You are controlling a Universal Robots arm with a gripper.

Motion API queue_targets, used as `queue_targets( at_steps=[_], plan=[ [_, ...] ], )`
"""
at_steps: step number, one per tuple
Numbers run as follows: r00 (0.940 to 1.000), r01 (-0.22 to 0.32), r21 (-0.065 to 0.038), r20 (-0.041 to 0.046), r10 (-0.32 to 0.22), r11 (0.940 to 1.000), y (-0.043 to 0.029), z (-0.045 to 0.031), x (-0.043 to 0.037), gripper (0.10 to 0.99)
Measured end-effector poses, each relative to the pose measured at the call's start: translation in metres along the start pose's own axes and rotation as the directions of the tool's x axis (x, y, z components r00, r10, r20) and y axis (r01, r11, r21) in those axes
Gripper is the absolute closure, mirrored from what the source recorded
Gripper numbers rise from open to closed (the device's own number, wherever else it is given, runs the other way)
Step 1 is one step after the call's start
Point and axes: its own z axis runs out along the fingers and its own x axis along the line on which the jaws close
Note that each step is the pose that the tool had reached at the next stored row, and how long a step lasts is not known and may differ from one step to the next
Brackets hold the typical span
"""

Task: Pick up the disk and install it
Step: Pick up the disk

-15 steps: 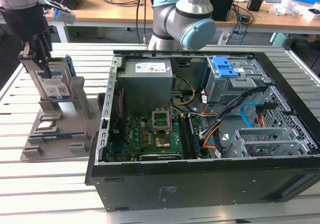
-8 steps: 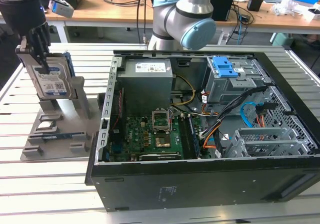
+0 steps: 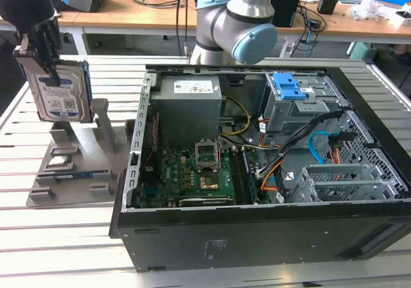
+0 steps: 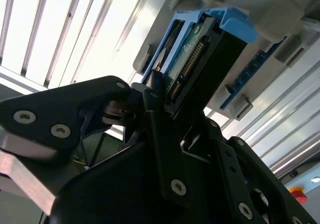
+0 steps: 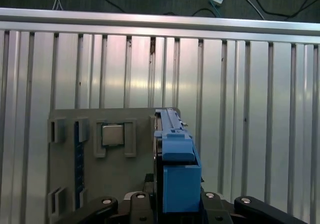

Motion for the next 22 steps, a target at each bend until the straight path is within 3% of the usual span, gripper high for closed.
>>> queue_targets(
  at_steps=[4,6,16,22],
  plan=[
    [1.0000,0.000,0.000,0.0000,0.000,1.0000,0.0004,-0.0099,-0.0002,0.725],
    [1.0000,0.000,0.000,0.0000,0.000,1.0000,0.0008,-0.0199,-0.0005,0.725],
    [1.0000,0.000,0.000,0.0000,0.000,1.0000,0.0014,-0.0416,-0.0088,0.725],
    [1.0000,0.000,0.000,0.0000,0.000,1.0000,0.0021,-0.0608,-0.0112,0.725]
  ],
)
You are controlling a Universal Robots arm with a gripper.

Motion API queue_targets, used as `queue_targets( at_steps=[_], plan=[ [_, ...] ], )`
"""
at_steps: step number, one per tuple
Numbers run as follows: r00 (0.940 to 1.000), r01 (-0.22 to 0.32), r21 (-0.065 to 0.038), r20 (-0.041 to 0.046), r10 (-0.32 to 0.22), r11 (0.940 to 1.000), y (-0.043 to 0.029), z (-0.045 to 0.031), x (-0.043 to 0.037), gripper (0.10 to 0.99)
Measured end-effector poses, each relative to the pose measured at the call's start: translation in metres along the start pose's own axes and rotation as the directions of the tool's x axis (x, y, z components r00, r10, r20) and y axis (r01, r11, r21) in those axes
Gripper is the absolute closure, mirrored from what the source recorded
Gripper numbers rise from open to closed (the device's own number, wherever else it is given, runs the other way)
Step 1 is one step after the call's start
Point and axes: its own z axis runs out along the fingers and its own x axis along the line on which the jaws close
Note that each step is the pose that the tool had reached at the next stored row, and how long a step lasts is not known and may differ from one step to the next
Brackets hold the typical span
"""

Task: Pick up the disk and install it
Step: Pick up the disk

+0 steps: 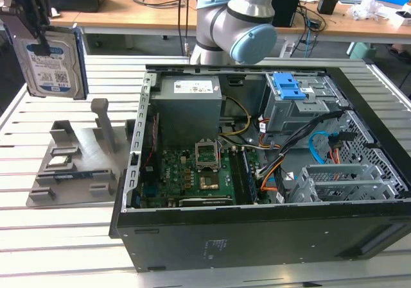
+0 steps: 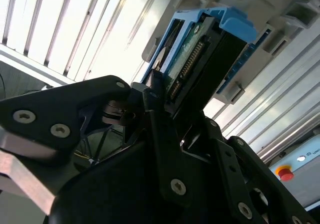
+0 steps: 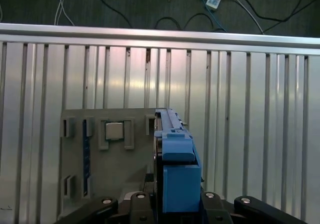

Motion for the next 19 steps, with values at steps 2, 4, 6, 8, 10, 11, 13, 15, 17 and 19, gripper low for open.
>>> queue_targets(
  at_steps=[2,4,6,8,10,11,13,15,17,19],
  plan=[
    [1.0000,0.000,0.000,0.0000,0.000,1.0000,0.0003,-0.0059,-0.0005,0.725],
    [1.0000,0.000,0.000,0.0000,0.000,1.0000,0.0004,-0.0104,-0.0009,0.725],
    [1.0000,0.000,0.000,-0.0001,0.000,1.0000,0.0006,-0.0158,-0.0015,0.725],
    [1.0000,0.000,0.000,0.0000,0.000,1.0000,0.0010,-0.0240,-0.0022,0.725],
    [1.0000,0.000,0.000,0.0000,0.000,1.0000,0.0011,-0.0289,-0.0026,0.725],
    [1.0000,0.000,0.000,0.0000,0.000,1.0000,0.0013,-0.0326,-0.0029,0.725],
    [1.0000,0.000,0.000,0.0000,0.000,1.0000,0.0015,-0.0385,-0.0032,0.725],
    [1.0000,0.000,0.000,0.0000,0.000,1.0000,0.0019,-0.0490,-0.0038,0.725],
    [1.0000,0.000,0.000,0.0000,0.000,1.0000,0.0022,-0.0549,-0.0041,0.725],
    [1.0000,0.000,0.000,0.0000,0.000,1.0000,0.0024,-0.0611,-0.0044,0.725]
  ],
)
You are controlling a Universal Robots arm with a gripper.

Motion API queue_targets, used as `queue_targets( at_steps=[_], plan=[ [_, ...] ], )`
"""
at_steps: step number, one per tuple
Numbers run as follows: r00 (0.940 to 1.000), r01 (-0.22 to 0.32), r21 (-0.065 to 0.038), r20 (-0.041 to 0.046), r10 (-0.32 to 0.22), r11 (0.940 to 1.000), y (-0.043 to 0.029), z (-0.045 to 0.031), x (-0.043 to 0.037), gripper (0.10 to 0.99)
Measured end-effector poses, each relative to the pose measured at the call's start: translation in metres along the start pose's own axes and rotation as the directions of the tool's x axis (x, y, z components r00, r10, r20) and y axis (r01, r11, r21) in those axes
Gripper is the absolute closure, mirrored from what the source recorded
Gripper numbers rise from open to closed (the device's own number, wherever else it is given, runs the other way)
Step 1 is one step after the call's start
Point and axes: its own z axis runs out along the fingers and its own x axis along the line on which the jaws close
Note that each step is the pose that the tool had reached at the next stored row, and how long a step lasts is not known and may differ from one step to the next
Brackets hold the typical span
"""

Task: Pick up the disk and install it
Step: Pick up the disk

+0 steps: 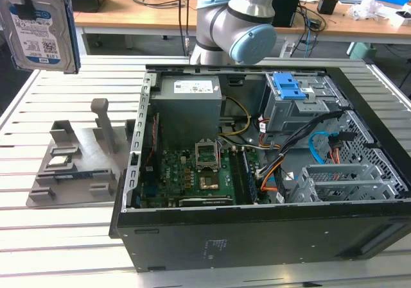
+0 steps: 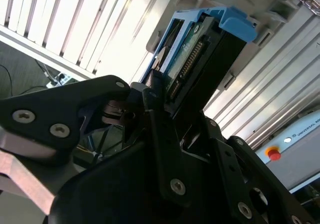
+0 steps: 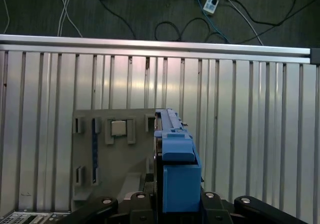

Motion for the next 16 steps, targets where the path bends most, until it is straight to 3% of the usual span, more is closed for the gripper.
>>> queue_targets(
  at_steps=[5,8,16],
  plan=[
    [1.0000,0.000,0.000,0.0000,0.000,1.0000,0.0006,-0.0158,-0.0007,0.725],
    [1.0000,0.000,0.000,-0.0001,0.000,1.0000,0.0012,-0.0301,-0.0009,0.725],
    [1.0000,0.000,0.000,0.0000,0.000,1.0000,0.0021,-0.0521,-0.0012,0.725]
  ],
)
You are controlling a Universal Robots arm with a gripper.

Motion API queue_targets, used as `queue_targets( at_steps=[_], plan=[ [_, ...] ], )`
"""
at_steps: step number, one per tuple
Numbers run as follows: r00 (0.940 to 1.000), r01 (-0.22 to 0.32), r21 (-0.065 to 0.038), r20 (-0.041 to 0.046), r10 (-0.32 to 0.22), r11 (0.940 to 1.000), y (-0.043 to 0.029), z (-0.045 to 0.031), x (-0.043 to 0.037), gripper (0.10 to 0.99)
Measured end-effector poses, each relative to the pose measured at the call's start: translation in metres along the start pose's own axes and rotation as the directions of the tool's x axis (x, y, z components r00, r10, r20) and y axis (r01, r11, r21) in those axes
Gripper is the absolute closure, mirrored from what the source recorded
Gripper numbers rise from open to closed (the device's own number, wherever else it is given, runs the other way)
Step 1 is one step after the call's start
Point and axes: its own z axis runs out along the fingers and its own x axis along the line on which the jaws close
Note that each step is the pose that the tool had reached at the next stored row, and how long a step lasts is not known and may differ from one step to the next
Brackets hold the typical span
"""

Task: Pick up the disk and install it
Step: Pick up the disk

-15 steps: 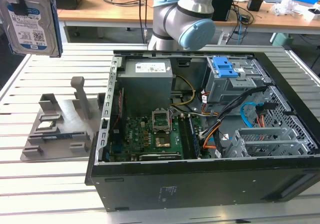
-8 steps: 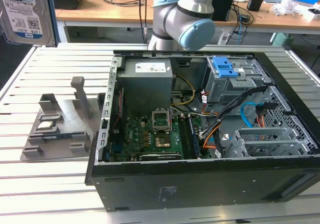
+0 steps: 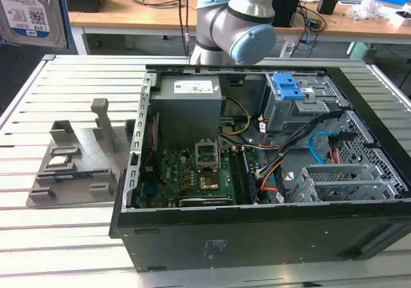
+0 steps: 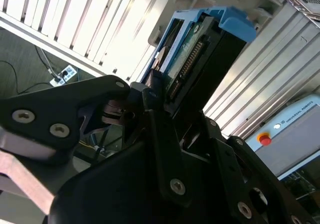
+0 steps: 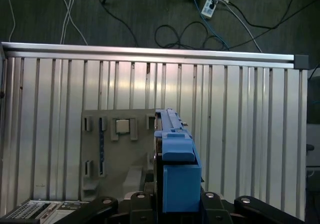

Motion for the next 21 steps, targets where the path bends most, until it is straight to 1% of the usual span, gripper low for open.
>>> queue_targets(
  at_steps=[6,8,9,10,11,12,15,21],
  plan=[
    [1.0000,0.000,0.000,0.0000,0.000,1.0000,-0.0008,-0.0003,0.0000,0.725],
    [1.0000,0.000,0.000,0.0000,0.000,1.0000,-0.0093,-0.0007,0.0003,0.725],
    [1.0000,0.000,0.000,0.0000,0.000,1.0000,-0.0161,-0.0009,0.0007,0.725],
    [1.0000,0.000,0.000,0.0000,0.000,1.0000,-0.0210,-0.0011,0.0008,0.725],
    [1.0000,0.000,0.000,-0.0002,0.000,1.0000,-0.0285,-0.0015,0.0010,0.725],
    [1.0000,0.000,0.000,-0.0003,0.000,1.0000,-0.0316,-0.0016,0.0011,0.725],
    [1.0000,0.000,0.000,-0.0006,0.000,1.0000,-0.0443,-0.0021,0.0014,0.725],
    [1.0000,0.000,0.000,-0.0017,0.000,1.0000,-0.0799,-0.0036,0.0022,0.725]
  ],
)
